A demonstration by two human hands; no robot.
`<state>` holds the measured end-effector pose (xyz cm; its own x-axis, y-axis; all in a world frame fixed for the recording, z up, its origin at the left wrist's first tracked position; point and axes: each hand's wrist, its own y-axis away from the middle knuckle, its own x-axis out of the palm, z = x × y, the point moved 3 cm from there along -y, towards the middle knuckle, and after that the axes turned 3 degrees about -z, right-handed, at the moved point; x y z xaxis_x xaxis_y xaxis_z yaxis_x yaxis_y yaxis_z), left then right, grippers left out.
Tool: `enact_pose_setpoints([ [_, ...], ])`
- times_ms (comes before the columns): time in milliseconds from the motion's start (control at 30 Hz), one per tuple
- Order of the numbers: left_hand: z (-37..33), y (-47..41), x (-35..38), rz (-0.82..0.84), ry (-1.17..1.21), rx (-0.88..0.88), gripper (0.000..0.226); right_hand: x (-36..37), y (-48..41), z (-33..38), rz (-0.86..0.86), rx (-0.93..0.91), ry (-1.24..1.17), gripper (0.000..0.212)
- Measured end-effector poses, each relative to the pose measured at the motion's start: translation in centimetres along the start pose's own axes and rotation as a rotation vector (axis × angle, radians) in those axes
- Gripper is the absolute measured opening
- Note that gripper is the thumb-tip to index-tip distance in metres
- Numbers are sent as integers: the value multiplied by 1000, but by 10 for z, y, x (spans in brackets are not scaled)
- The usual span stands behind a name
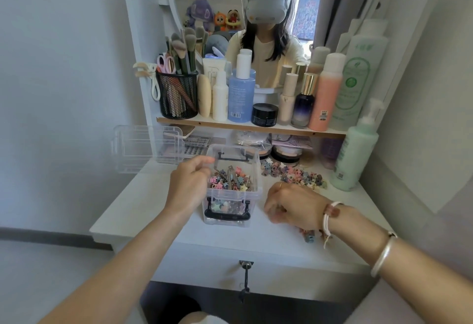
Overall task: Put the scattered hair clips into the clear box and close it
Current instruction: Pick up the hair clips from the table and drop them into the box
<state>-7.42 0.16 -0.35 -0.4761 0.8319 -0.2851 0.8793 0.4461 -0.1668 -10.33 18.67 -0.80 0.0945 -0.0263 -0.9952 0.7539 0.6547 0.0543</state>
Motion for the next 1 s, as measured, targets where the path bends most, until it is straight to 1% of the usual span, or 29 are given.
enact_pose_setpoints([
  [233, 2, -1, -2, 1, -4, 8, 30, -2, -8, -7, -95, 15, -16, 20],
  [300, 3, -2, -2, -5, 1, 9, 30, -9, -9, -10, -149, 24, -56, 19],
  [367, 3, -2, -2, -4, -5, 14, 30, -26, -9, -13, -260, 60, -109, 16],
  [467, 4, -3, -1, -3, -14, 17, 30, -59, -11, -12, -503, 99, -380, 9],
  [500, 4, -4, 0, -1, -15, 15, 29, -65, -13, -7, -545, 83, -474, 9],
  [533, 4, -4, 0, -2, -14, 15, 29, -69, -16, -1, -548, 60, -547, 8],
  [567, 4, -4, 1, -4, -15, 15, 29, -70, -20, 6, -526, 41, -589, 8],
  [634, 3, -3, 1, -4, -19, 17, 29, -67, -25, 13, -504, 44, -589, 16],
  [700, 2, -3, 0, 4, -24, 19, 30, -66, -25, 4, -552, 102, -537, 18],
  [734, 1, -3, 0, 7, -26, 21, 30, -62, -23, -4, -545, 140, -484, 17],
  [767, 1, -3, 1, 9, -29, 20, 30, -56, -22, -11, -477, 169, -402, 18],
  [800, 0, -4, 1, 9, -33, 19, 31, -46, -21, -16, -360, 179, -298, 20],
  [867, -2, -4, 2, 12, -44, 20, 31, -19, -21, -20, -137, 142, -111, 26],
  [900, -2, -4, 2, 14, -51, 22, 31, -8, -21, -18, -83, 112, -52, 26],
  [934, -2, -5, 2, 16, -57, 24, 31, 0, -22, -17, -65, 94, -18, 24],
  [1000, -2, -5, 2, 19, -66, 27, 31, 4, -24, -15, -86, 83, -1, 22],
])
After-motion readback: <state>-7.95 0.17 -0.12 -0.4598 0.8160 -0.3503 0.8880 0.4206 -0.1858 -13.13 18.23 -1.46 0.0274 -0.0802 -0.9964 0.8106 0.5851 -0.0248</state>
